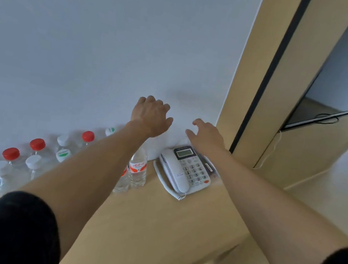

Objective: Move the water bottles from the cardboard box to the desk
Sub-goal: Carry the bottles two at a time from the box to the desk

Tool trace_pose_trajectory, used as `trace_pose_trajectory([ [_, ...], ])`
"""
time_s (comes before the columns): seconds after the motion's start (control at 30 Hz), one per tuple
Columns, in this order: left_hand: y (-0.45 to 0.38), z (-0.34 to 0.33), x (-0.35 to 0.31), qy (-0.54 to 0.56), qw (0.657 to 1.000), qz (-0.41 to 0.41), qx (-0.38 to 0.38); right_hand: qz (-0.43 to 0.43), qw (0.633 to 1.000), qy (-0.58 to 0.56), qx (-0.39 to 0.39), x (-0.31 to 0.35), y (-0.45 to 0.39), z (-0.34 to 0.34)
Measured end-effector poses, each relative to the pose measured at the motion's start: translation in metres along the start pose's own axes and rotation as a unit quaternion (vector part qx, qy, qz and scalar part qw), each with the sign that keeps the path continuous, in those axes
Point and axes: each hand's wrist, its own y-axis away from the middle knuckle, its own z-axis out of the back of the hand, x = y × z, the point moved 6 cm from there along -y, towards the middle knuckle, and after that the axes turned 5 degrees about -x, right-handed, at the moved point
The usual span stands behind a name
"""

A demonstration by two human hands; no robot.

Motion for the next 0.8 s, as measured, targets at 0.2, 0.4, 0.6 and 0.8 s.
trace_pose_trajectory([
  [0.2,-0.009,-0.007,-0.123,0.053,0.992,-0.089,0.074,-0.120,0.991,0.066,-0.001,-0.092,0.041,0.045],
  [0.4,0.001,-0.011,-0.252,0.089,0.975,-0.158,0.127,-0.216,0.974,0.074,0.006,-0.194,0.101,0.094],
  [0.6,0.013,-0.007,-0.399,0.081,0.955,-0.240,0.157,-0.279,0.958,0.066,-0.029,-0.303,0.177,0.153],
  [0.8,0.045,0.007,-0.558,0.144,0.932,-0.281,0.178,-0.368,0.924,0.080,-0.060,-0.423,0.276,0.219],
])
